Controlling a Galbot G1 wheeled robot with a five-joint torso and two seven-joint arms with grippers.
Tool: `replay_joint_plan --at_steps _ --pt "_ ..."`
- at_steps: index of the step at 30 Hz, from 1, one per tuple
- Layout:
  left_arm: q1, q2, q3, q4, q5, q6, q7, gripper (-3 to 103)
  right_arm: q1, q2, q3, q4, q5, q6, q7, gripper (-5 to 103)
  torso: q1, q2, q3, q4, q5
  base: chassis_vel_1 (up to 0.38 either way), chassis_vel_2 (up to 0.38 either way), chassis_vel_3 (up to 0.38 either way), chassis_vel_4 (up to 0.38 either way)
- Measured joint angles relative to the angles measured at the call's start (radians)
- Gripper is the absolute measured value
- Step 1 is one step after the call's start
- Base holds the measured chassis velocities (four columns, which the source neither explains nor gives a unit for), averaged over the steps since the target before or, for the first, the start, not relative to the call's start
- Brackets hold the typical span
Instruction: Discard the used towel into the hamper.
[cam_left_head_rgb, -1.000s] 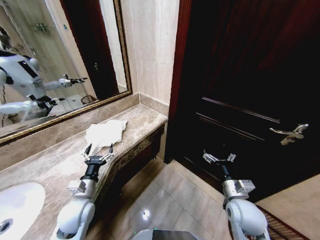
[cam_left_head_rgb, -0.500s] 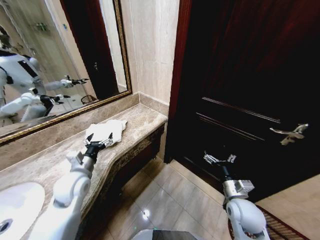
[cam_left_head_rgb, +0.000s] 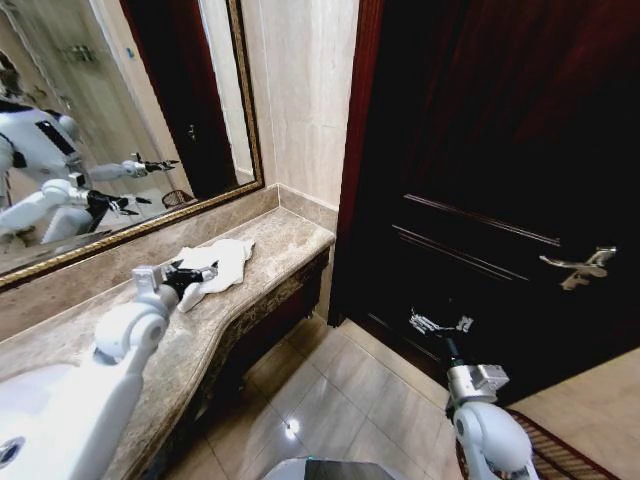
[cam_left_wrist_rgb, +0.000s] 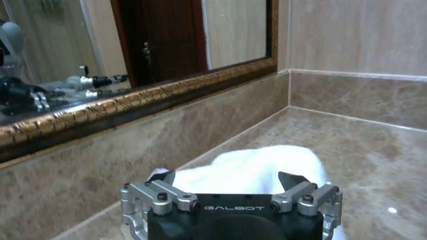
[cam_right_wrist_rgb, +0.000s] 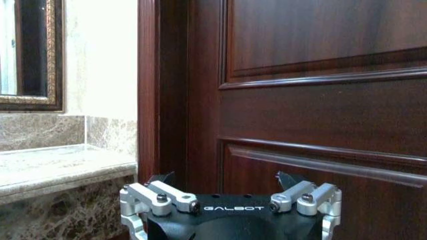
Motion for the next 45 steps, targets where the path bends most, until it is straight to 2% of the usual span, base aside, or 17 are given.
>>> replay_joint_plan --at_steps 5,9,21,32,35,38,41,44,45 --pt "-0.089 0.044 0.069 0.074 -0.009 -0.004 0.007 100 0.000 0.002 -0.004 -0.001 0.000 -0.003 0.001 100 0.000 0.000 0.000 -0.0004 0.0001 0.000 0.000 0.000 0.000" --pt "-0.140 0.050 0.113 0.125 -0.014 -0.004 0.023 100 -0.001 0.003 -0.001 0.000 -0.001 -0.003 0.009 100 0.000 0.000 0.000 -0.0003 0.0002 0.000 0.000 0.000 0.000" --pt "-0.217 -0.006 0.226 0.278 -0.011 -0.003 0.002 100 -0.007 0.005 0.002 -0.003 -0.008 0.005 0.016 100 0.000 0.000 0.000 -0.0001 0.0003 0.000 0.000 0.000 0.000" --pt "-0.242 -0.025 0.261 0.314 0.006 -0.014 0.002 100 -0.007 -0.014 0.013 0.006 0.020 0.005 0.034 100 0.000 0.000 0.000 -0.0002 0.0003 0.000 0.000 0.000 0.000" --pt "-0.240 -0.029 0.261 0.314 0.009 -0.015 0.004 103 0.001 -0.020 0.015 0.007 0.021 0.004 0.040 100 0.000 0.000 0.000 -0.0001 0.0003 0.000 0.000 0.000 0.000" --pt "-0.232 -0.031 0.257 0.312 0.016 -0.025 0.006 98 0.002 -0.019 0.013 0.007 0.021 0.005 0.042 100 0.000 0.000 0.000 -0.0002 0.0003 0.000 0.000 0.000 0.000" --pt "-0.221 -0.031 0.252 0.308 0.035 -0.039 0.019 87 0.000 -0.017 0.009 0.007 0.020 0.005 0.042 100 0.000 0.000 0.000 -0.0002 0.0001 0.000 0.000 0.000 0.000" --pt "-0.219 -0.031 0.249 0.307 0.037 -0.040 0.022 83 0.001 -0.018 0.007 0.007 0.019 0.005 0.041 100 0.000 0.000 0.000 -0.0002 0.0001 0.000 0.000 0.000 0.000" --pt "-0.219 -0.031 0.248 0.308 0.037 -0.040 0.022 76 0.002 -0.020 0.007 0.007 0.019 0.005 0.041 100 0.000 0.000 0.000 -0.0003 0.0000 0.000 0.000 0.000 0.000"
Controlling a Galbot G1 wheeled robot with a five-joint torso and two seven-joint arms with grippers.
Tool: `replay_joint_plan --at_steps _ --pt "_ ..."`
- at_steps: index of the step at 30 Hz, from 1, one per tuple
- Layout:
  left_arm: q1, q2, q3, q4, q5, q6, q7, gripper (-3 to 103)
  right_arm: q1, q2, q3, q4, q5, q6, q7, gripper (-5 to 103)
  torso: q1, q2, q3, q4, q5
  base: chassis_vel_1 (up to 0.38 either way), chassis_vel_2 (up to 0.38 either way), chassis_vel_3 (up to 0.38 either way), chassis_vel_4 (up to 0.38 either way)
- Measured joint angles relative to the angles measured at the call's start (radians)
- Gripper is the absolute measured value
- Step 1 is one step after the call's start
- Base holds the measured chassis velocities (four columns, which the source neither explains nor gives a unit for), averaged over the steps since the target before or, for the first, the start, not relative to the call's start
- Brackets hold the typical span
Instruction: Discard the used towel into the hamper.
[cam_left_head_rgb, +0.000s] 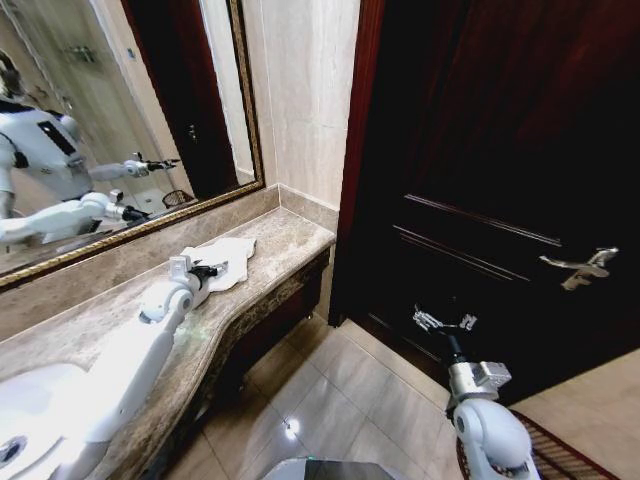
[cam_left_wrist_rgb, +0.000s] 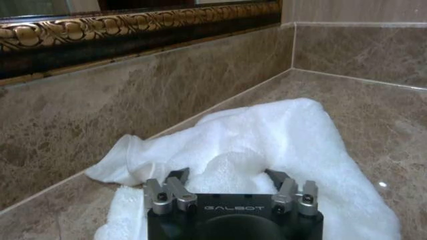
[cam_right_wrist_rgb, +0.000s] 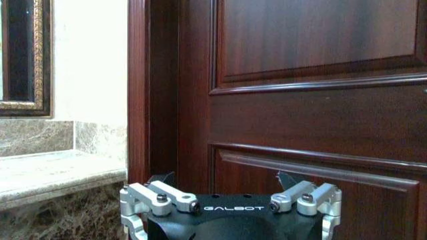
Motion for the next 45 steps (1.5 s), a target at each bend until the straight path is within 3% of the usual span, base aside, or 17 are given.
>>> replay_joint_plan --at_steps 2,5,11,15,20,26,36,45 --pt "0.000 0.000 -0.001 0.000 0.000 0.000 0.000 76 0.001 -0.001 0.000 0.000 0.001 0.000 0.000 100 0.000 0.000 0.000 0.0000 0.0000 0.000 0.000 0.000 0.000" --pt "0.002 0.001 -0.004 -0.007 0.000 0.000 0.002 64 0.002 -0.009 0.003 0.000 0.004 0.000 0.000 100 0.000 0.000 0.000 0.0000 -0.0001 0.000 0.000 0.000 0.000" --pt "0.008 0.000 -0.008 -0.017 0.014 0.000 0.001 52 0.004 -0.015 0.005 -0.003 0.010 0.002 0.000 100 0.000 0.000 0.000 -0.0001 -0.0001 0.000 0.000 0.000 0.000" --pt "0.022 -0.001 -0.019 -0.033 0.016 -0.002 0.002 36 0.002 -0.021 0.010 -0.003 0.019 0.004 0.000 100 0.000 0.000 0.000 0.0000 -0.0001 0.000 0.000 0.000 0.000" --pt "0.033 -0.003 -0.031 -0.049 0.017 -0.018 0.004 29 -0.005 -0.028 0.018 0.007 0.028 0.006 0.001 100 0.000 0.000 0.000 0.0000 -0.0002 0.000 0.000 0.000 0.000" --pt "0.101 0.000 -0.079 -0.116 0.035 -0.163 0.052 11 -0.020 -0.028 0.018 0.022 0.034 0.022 0.013 100 0.000 0.000 0.000 0.0000 -0.0001 0.000 0.000 0.000 0.000" --pt "0.191 0.004 -0.144 -0.292 0.052 -0.242 0.033 7 -0.002 -0.040 0.008 0.045 0.035 0.011 0.025 100 0.000 0.000 0.000 0.0000 0.0001 0.000 0.000 0.000 0.000" --pt "0.239 -0.001 -0.173 -0.499 0.031 -0.224 -0.010 7 0.000 -0.050 0.016 0.062 0.049 0.003 0.035 100 0.000 0.000 0.000 0.0000 0.0001 0.000 0.000 0.000 0.000"
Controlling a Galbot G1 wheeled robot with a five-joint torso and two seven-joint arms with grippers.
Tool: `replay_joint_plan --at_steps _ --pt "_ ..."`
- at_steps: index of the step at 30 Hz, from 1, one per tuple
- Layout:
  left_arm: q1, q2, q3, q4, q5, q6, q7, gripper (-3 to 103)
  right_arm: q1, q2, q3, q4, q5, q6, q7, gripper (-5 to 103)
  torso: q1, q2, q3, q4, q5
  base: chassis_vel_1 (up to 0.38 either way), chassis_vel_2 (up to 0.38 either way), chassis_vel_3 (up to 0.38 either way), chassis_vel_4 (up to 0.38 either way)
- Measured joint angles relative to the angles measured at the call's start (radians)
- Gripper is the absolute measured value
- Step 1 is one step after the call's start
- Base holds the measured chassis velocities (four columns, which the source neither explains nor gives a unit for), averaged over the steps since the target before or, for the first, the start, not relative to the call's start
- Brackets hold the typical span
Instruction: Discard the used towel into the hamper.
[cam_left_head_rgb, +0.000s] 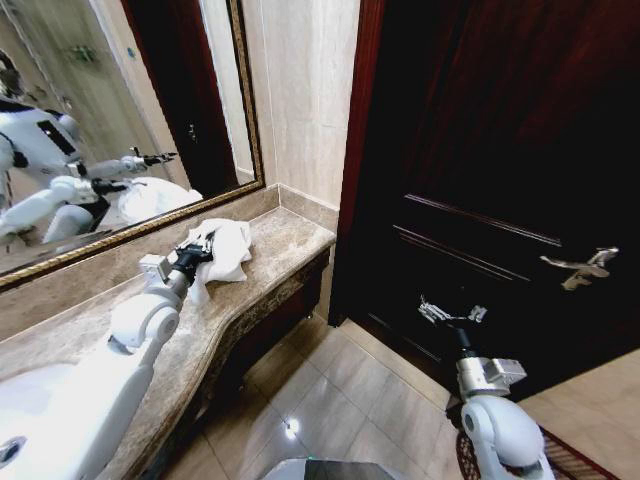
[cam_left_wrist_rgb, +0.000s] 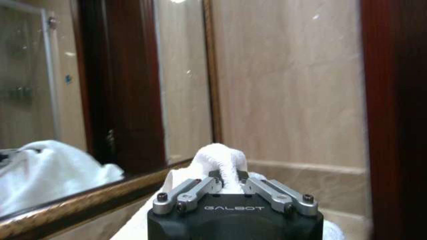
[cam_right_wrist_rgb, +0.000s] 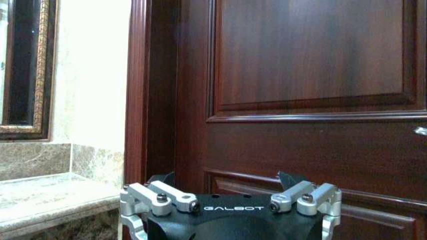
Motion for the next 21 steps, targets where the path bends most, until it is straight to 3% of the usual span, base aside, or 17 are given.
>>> replay_joint_plan --at_steps 10,14,16,17,19,20,21 --pt "0.106 -0.062 -0.037 -0.234 -0.026 0.025 -0.049 7 0.012 0.005 0.002 0.011 0.012 -0.007 0.004 100 0.000 0.000 0.000 0.0002 0.0001 0.000 0.000 0.000 0.000" --pt "0.181 -0.144 -0.028 -0.270 0.038 0.008 -0.039 7 0.014 0.007 0.003 0.026 0.017 -0.023 0.005 100 0.000 0.000 0.000 0.0002 -0.0001 0.000 0.000 0.000 0.000" --pt "0.236 -0.223 -0.018 -0.267 0.115 -0.047 0.024 7 0.012 0.008 0.005 0.036 0.017 -0.030 0.005 100 0.000 0.000 0.000 0.0002 -0.0001 0.000 0.000 0.000 0.000" --pt "0.236 -0.223 -0.018 -0.267 0.115 -0.047 0.024 7 0.012 0.008 0.005 0.036 0.017 -0.030 0.005 100 0.000 0.000 0.000 0.0002 -0.0001 0.000 0.000 0.000 0.000" --pt "0.300 -0.277 -0.014 -0.225 0.193 -0.186 0.124 7 0.009 0.009 0.006 0.046 0.017 -0.040 0.005 100 0.000 0.000 0.000 0.0000 0.0000 0.000 0.000 0.000 0.000" --pt "0.300 -0.277 -0.014 -0.225 0.193 -0.186 0.124 7 0.009 0.009 0.006 0.046 0.017 -0.040 0.005 100 0.000 0.000 0.000 0.0000 0.0000 0.000 0.000 0.000 0.000" --pt "0.343 -0.295 -0.018 -0.193 0.232 -0.282 0.187 7 0.008 0.005 0.006 0.055 0.018 -0.051 0.004 100 0.000 0.000 0.000 -0.0001 0.0000 0.000 0.000 0.000 0.000"
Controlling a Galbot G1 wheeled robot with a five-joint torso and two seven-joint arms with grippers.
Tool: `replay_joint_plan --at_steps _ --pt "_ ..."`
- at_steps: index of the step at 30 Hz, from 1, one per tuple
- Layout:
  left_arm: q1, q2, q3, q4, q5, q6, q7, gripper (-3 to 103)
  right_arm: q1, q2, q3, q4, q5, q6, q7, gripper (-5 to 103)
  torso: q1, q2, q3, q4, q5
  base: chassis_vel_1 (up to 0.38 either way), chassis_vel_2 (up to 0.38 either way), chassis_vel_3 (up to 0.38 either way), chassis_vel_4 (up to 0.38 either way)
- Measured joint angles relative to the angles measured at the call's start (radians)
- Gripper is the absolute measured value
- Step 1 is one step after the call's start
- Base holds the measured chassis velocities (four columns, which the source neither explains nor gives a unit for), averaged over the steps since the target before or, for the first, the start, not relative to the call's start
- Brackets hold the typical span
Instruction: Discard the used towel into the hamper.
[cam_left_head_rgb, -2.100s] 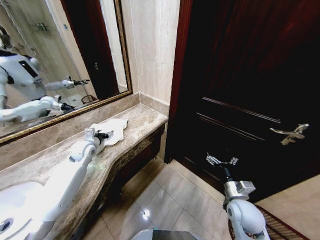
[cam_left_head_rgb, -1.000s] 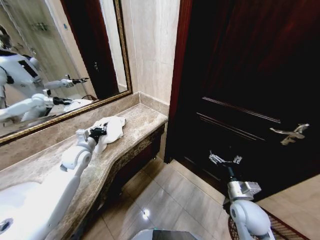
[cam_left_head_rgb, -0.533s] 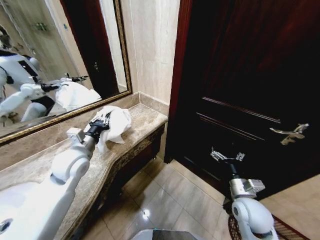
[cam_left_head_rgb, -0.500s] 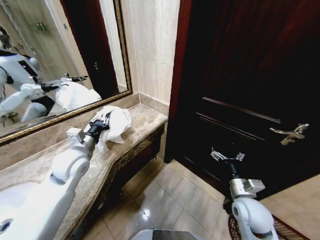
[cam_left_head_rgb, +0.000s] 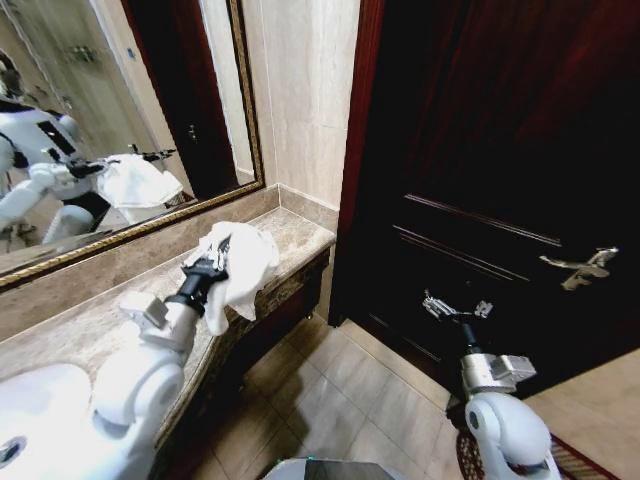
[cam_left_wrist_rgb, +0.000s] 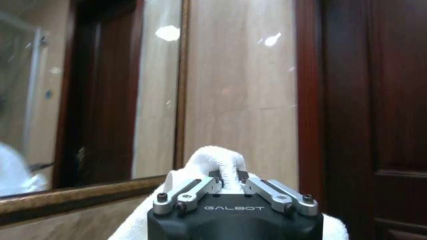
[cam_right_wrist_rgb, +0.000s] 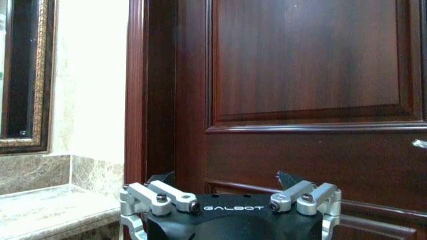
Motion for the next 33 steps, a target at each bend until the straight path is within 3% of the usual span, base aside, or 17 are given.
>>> replay_joint_plan --at_steps 3,9,16,23,33 --pt "0.069 -0.019 -0.006 0.044 0.042 -0.137 0.085 7 0.003 -0.007 0.000 0.009 0.001 -0.013 -0.001 100 0.000 0.000 0.000 0.0005 -0.0001 0.000 0.000 0.000 0.000" --pt "0.122 -0.067 -0.005 0.095 0.080 -0.230 0.113 7 -0.002 -0.008 -0.003 0.025 0.001 -0.027 -0.003 100 0.000 0.000 0.000 0.0002 0.0001 0.000 0.000 0.000 0.000" --pt "0.095 -0.097 0.006 0.137 0.118 -0.231 0.073 7 -0.014 -0.020 0.000 0.036 0.001 -0.045 -0.003 100 0.000 0.000 0.000 0.0001 -0.0001 0.000 0.000 0.000 0.000" --pt "0.070 -0.114 0.028 0.139 0.171 -0.184 0.008 7 -0.027 -0.004 -0.006 0.056 -0.027 -0.070 -0.010 100 0.000 0.000 0.000 0.0001 -0.0001 0.000 0.000 0.000 0.000" --pt "0.078 -0.120 0.022 0.129 0.176 -0.184 -0.002 7 -0.052 0.005 -0.003 0.062 -0.044 -0.061 -0.015 100 0.000 0.000 0.000 0.0002 0.0000 0.028 -0.029 -0.030 0.024"
